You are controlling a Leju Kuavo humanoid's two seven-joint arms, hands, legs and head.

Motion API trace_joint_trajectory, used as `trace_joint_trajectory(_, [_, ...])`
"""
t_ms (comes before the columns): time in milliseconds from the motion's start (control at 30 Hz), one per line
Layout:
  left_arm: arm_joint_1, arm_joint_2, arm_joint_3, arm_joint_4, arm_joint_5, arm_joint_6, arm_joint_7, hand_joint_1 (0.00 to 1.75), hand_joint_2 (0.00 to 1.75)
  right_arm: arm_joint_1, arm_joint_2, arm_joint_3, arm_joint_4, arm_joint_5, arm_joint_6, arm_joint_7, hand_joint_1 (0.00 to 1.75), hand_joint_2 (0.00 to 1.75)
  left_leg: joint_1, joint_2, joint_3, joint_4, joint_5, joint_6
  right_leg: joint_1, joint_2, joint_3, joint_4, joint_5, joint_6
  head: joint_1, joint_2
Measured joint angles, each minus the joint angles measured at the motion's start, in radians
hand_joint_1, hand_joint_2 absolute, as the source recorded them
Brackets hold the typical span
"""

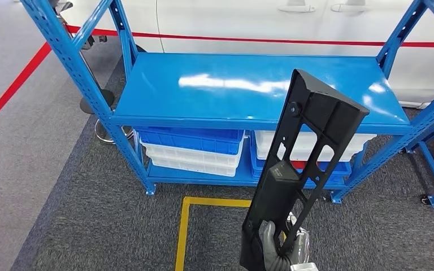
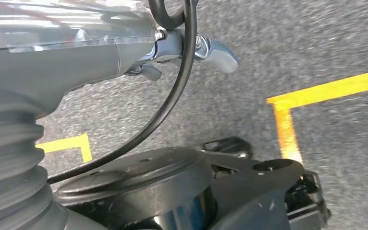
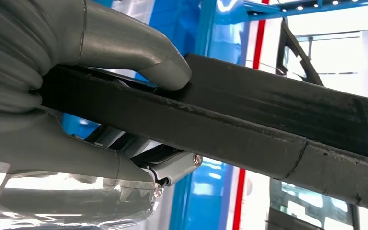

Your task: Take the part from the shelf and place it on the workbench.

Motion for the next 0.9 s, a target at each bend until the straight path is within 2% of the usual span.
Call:
trace_joint_trajectory(33, [0.0, 0.0, 0.0, 0.0, 0.0, 0.0, 0.001, 0.0, 1.75, 0.001, 0.0, 0.0, 0.001, 0.0, 0.0, 0.0, 1.75, 1.75, 0.002, 0.0, 0.029, -0.014, 0.03, -0.002, 0.0, 0.0, -0.02, 0.01, 0.008, 0.003, 0.0, 0.0])
trace_joint_trajectory(67, [0.0, 0.0, 0.0, 0.0, -0.001, 0.0, 0.001, 0.0, 1.75, 0.001, 0.0, 0.0, 0.002, 0.0, 0.0, 0.0, 1.75, 1.75, 0.004, 0.0, 0.073, -0.061, 0.057, -0.002, -0.001, 0.0, -0.04, 0.021, 0.016, 0.006, 0.0, 0.0])
trace_joint_trajectory(100, [0.001, 0.0, -0.001, 0.0, -0.003, 0.0, 0.002, 0.0, 1.75, 0.001, 0.0, 0.001, 0.003, 0.0, 0.0, 0.0, 1.75, 1.75, 0.004, 0.0, 0.126, -0.131, 0.062, -0.002, 0.0, 0.0, -0.057, 0.033, 0.021, 0.01, -0.001, 0.0])
trace_joint_trajectory(133, [0.001, 0.0, -0.001, 0.0, -0.005, 0.0, 0.002, 0.0, 1.75, 0.001, 0.0, 0.001, 0.003, -0.001, 0.0, 0.0, 1.75, 1.75, 0.004, -0.001, 0.173, -0.202, 0.051, 0.002, 0.001, 0.001, -0.069, 0.043, 0.027, 0.015, -0.001, 0.0])
trace_joint_trajectory(167, [0.002, 0.0, -0.002, 0.0, -0.007, 0.0, 0.003, 0.0, 1.75, 0.001, 0.0, 0.001, 0.003, -0.001, 0.0, -0.001, 1.75, 1.75, 0.002, -0.002, 0.204, -0.256, 0.035, 0.007, 0.002, 0.001, -0.078, 0.05, 0.034, 0.021, -0.001, 0.0])
trace_joint_trajectory(200, [0.003, 0.0, -0.004, 0.0, -0.009, 0.0, 0.004, 0.0, 1.75, 0.001, 0.0, 0.002, 0.005, -0.002, 0.0, -0.002, 1.75, 1.75, -0.001, -0.003, 0.217, -0.285, 0.021, 0.014, 0.003, 0.0, -0.082, 0.052, 0.042, 0.027, 0.0, 0.0])
trace_joint_trajectory(267, [0.006, -0.002, -0.007, 0.002, -0.012, -0.001, 0.008, 0.0, 1.75, 0.001, -0.001, 0.003, 0.009, -0.005, 0.0, -0.004, 1.75, 1.75, -0.001, 0.0, 0.204, -0.295, 0.032, 0.031, 0.001, 0.001, -0.088, 0.051, 0.056, 0.039, 0.0, 0.0])
trace_joint_trajectory(300, [0.006, -0.002, -0.009, 0.003, -0.013, -0.001, 0.011, 0.0, 1.75, 0.001, -0.001, 0.004, 0.011, -0.008, 0.0, -0.004, 1.75, 1.75, 0.001, 0.002, 0.194, -0.296, 0.044, 0.04, -0.001, 0.003, -0.095, 0.058, 0.042, 0.045, 0.0, 0.0])
trace_joint_trajectory(333, [0.006, -0.003, -0.01, 0.004, -0.015, -0.001, 0.013, 0.0, 1.75, 0.001, -0.001, 0.004, 0.013, -0.011, -0.001, -0.005, 1.75, 1.75, 0.002, 0.005, 0.18, -0.298, 0.058, 0.048, -0.002, 0.006, -0.105, 0.081, 0.008, 0.051, 0.003, 0.0])
trace_joint_trajectory(367, [0.006, -0.003, -0.01, 0.004, -0.016, -0.002, 0.014, 0.0, 1.75, 0.001, -0.002, 0.004, 0.015, -0.013, -0.002, -0.006, 1.75, 1.75, 0.003, 0.007, 0.165, -0.299, 0.071, 0.054, -0.005, 0.009, -0.118, 0.121, -0.042, 0.055, 0.005, 0.0])
trace_joint_trajectory(400, [0.005, -0.003, -0.01, 0.004, -0.016, -0.003, 0.014, 0.0, 1.75, 0.001, -0.002, 0.004, 0.017, -0.015, -0.002, -0.006, 1.75, 1.75, 0.002, 0.008, 0.149, -0.298, 0.083, 0.057, -0.006, 0.01, -0.131, 0.178, -0.097, 0.059, 0.008, 0.0])
trace_joint_trajectory(433, [0.005, -0.002, -0.01, 0.004, -0.016, -0.004, 0.014, 0.0, 1.75, 0.0, -0.002, 0.004, 0.019, -0.015, -0.002, -0.006, 1.75, 1.75, 0.001, 0.008, 0.134, -0.297, 0.095, 0.058, -0.008, 0.01, -0.141, 0.241, -0.136, 0.063, 0.01, 0.0])
trace_joint_trajectory(467, [0.004, -0.002, -0.011, 0.004, -0.016, -0.005, 0.014, 0.0, 1.75, 0.0, -0.002, 0.004, 0.021, -0.016, -0.002, -0.006, 1.75, 1.75, 0.0, 0.009, 0.119, -0.296, 0.107, 0.058, -0.008, 0.01, -0.144, 0.292, -0.149, 0.064, 0.01, 0.0])
trace_joint_trajectory(500, [0.003, -0.002, -0.011, 0.004, -0.016, -0.005, 0.014, 0.0, 1.75, 0.0, -0.002, 0.004, 0.023, -0.017, -0.002, -0.006, 1.75, 1.75, -0.001, 0.01, 0.104, -0.294, 0.119, 0.057, -0.008, 0.01, -0.135, 0.32, -0.139, 0.065, 0.01, 0.0])
trace_joint_trajectory(533, [0.002, -0.002, -0.01, 0.004, -0.016, -0.006, 0.014, 0.0, 1.75, 0.0, -0.002, 0.004, 0.025, -0.017, -0.003, -0.006, 1.75, 1.75, -0.001, 0.01, 0.089, -0.291, 0.13, 0.056, -0.008, 0.011, -0.11, 0.313, -0.11, 0.063, 0.01, 0.0])
trace_joint_trajectory(567, [0.002, -0.002, -0.01, 0.004, -0.016, -0.006, 0.014, 0.0, 1.75, -0.001, -0.002, 0.004, 0.026, -0.017, -0.003, -0.006, 1.75, 1.75, -0.002, 0.009, 0.075, -0.288, 0.139, 0.053, -0.008, 0.011, -0.067, 0.27, -0.08, 0.06, 0.01, 0.0])
trace_joint_trajectory(600, [0.001, -0.002, -0.01, 0.004, -0.016, -0.006, 0.014, 0.0, 1.75, -0.001, -0.002, 0.004, 0.027, -0.017, -0.003, -0.006, 1.75, 1.75, -0.003, 0.009, 0.064, -0.285, 0.147, 0.05, -0.007, 0.013, -0.01, 0.199, -0.067, 0.054, 0.01, 0.0])
trace_joint_trajectory(633, [0.0, -0.002, -0.01, 0.004, -0.017, -0.006, 0.014, 0.0, 1.75, -0.002, -0.002, 0.005, 0.027, -0.017, -0.003, -0.006, 1.75, 1.75, -0.004, 0.007, 0.057, -0.283, 0.155, 0.047, -0.005, 0.014, 0.048, 0.118, -0.07, 0.047, 0.01, 0.0])
trace_joint_trajectory(667, [-0.001, -0.002, -0.011, 0.004, -0.017, -0.006, 0.014, 0.0, 1.75, -0.003, -0.002, 0.005, 0.027, -0.017, -0.003, -0.006, 1.75, 1.75, -0.005, 0.006, 0.052, -0.281, 0.163, 0.042, -0.002, 0.016, 0.091, 0.052, -0.082, 0.04, 0.01, 0.0])
trace_joint_trajectory(700, [-0.002, -0.002, -0.011, 0.004, -0.018, -0.006, 0.014, 0.0, 1.75, -0.003, -0.002, 0.006, 0.027, -0.017, -0.003, -0.007, 1.75, 1.75, -0.006, 0.006, 0.049, -0.281, 0.171, 0.036, 0.001, 0.017, 0.116, 0.01, -0.094, 0.034, 0.01, 0.0])
trace_joint_trajectory(767, [-0.002, -0.001, -0.011, 0.004, -0.02, -0.006, 0.017, 0.0, 1.75, -0.004, -0.003, 0.008, 0.027, -0.017, -0.005, -0.007, 1.75, 1.75, -0.005, 0.005, 0.043, -0.283, 0.185, 0.024, 0.002, 0.015, 0.115, -0.012, -0.089, 0.022, 0.011, 0.0])
trace_joint_trajectory(800, [-0.002, 0.0, -0.01, 0.004, -0.022, -0.006, 0.018, 0.0, 1.75, -0.005, -0.002, 0.009, 0.027, -0.017, -0.006, -0.007, 1.75, 1.75, -0.004, 0.004, 0.038, -0.277, 0.177, 0.018, 0.001, 0.013, 0.107, -0.014, -0.078, 0.014, 0.013, 0.0])
trace_joint_trajectory(833, [-0.002, 0.001, -0.01, 0.004, -0.023, -0.006, 0.02, 0.0, 1.75, -0.005, -0.002, 0.01, 0.027, -0.017, -0.008, -0.007, 1.75, 1.75, -0.004, 0.002, 0.029, -0.257, 0.149, 0.014, -0.002, 0.009, 0.097, -0.017, -0.066, 0.005, 0.011, 0.0])
trace_joint_trajectory(900, [-0.004, 0.002, -0.01, 0.004, -0.025, -0.006, 0.021, 0.0, 1.75, -0.007, -0.003, 0.012, 0.027, -0.017, -0.01, -0.007, 1.75, 1.75, -0.002, 0.0, 0.005, -0.163, 0.048, 0.007, -0.002, 0.004, 0.068, -0.016, -0.043, -0.006, 0.007, 0.0])
